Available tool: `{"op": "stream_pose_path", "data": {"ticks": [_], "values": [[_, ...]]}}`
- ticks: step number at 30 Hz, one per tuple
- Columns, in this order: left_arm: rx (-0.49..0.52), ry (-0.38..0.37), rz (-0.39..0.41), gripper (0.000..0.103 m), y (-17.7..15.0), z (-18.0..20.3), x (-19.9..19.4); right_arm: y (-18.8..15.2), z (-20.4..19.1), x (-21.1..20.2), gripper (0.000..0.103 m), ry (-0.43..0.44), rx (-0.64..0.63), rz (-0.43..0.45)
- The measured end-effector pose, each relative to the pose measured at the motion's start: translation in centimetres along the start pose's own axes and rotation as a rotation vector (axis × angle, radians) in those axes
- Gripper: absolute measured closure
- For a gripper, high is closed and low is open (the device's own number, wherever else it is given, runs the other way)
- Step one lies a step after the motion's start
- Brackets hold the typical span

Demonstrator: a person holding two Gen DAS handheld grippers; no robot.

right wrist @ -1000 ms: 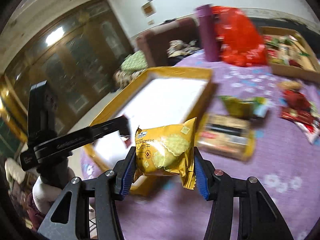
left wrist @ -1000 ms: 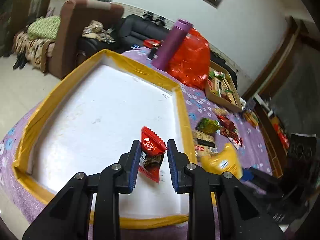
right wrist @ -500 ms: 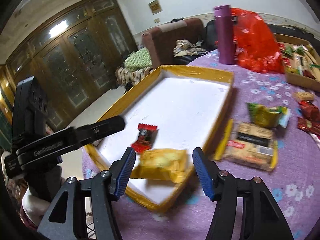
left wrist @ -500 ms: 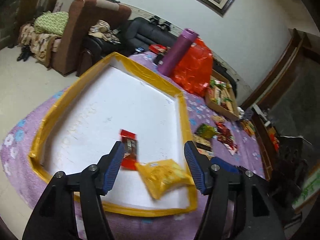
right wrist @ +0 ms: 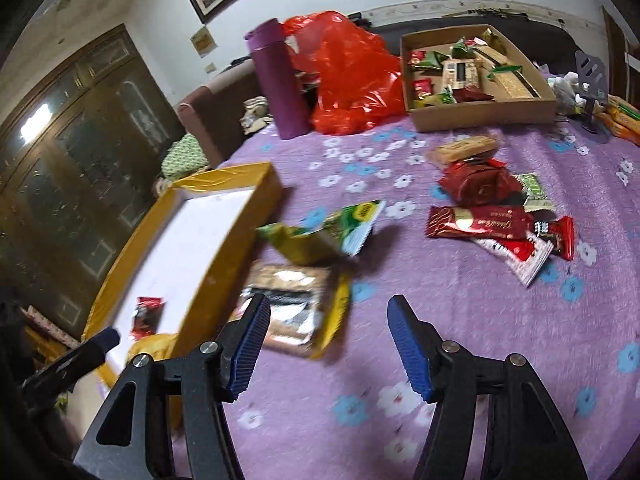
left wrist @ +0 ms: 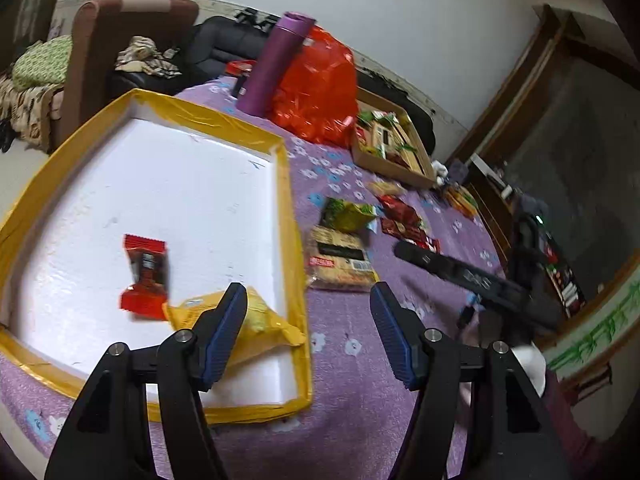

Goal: Organize snacks
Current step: 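Carry both snacks over the yellow box and open both tools to drop them, then grasp the green-yellow wafer pack with the left tool while the right tool grasps another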

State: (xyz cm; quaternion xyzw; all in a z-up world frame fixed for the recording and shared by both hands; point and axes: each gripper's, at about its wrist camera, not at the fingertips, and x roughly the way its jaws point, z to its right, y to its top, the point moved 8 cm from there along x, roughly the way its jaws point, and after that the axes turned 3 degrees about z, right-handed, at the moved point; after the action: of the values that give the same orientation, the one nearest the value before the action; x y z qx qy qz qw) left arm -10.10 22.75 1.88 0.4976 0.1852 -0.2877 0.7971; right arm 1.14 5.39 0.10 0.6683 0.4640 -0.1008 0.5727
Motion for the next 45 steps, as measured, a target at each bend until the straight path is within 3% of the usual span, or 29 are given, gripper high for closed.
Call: {"op": "stream_pose_path", "data": {"ticks": [6, 11, 15, 17, 19, 20, 24, 35, 38, 40, 43, 45], "values": [[0.055, -0.005, -0.022, 0.038, -0.3, 1.3, 1.0, 1.6, -0.2, 1.3, 0.04, -0.021, -0.044, 0.016], [0.062, -0.01, -0.046, 0.038, -0.4, 1.7, 2.0, 3.9, -3.6, 2.7, 0.04, -0.046, -0.237, 0.053], [0.067, -0.006, -0.062, 0.038, -0.5, 1.7, 2.4, 4.0, -5.7, 5.8, 0.044, -0.035, -0.331, -0.004], [0.072, -0.009, -0.067, 0.038, -0.4, 1.8, 2.5, 3.6, -6.0, 7.3, 0.052, -0.05, -0.366, -0.039], [0.087, -0.009, -0.07, 0.038, -0.3, 2.1, 2.7, 2.8, -5.7, 8.4, 0.073, -0.078, -0.393, -0.076], [0.094, -0.009, -0.072, 0.038, -0.2, 2.2, 2.8, 2.5, -5.3, 8.6, 0.074, -0.091, -0.392, -0.08], [0.111, -0.02, -0.091, 0.038, -0.3, 3.1, 3.7, 2.9, -3.7, 7.0, 0.087, -0.049, -0.29, -0.055], [0.203, -0.016, -0.151, 0.038, -0.4, 6.4, 6.3, 2.5, 3.6, -0.4, 0.088, 0.069, 0.027, 0.008], [0.273, 0.001, -0.184, 0.038, 0.0, 8.2, 8.2, 1.7, 5.7, -1.7, 0.09, 0.054, 0.063, 0.025], [0.293, -0.01, -0.214, 0.038, 0.2, 9.4, 9.7, 1.3, 7.1, -2.2, 0.098, 0.056, 0.095, 0.032], [0.301, -0.032, -0.268, 0.038, 0.7, 11.1, 12.7, 1.1, 9.1, -2.6, 0.098, 0.066, 0.154, 0.038], [0.315, -0.005, -0.28, 0.038, 1.4, 11.5, 14.7, 1.1, 9.9, -2.6, 0.097, 0.079, 0.175, 0.033]]}}
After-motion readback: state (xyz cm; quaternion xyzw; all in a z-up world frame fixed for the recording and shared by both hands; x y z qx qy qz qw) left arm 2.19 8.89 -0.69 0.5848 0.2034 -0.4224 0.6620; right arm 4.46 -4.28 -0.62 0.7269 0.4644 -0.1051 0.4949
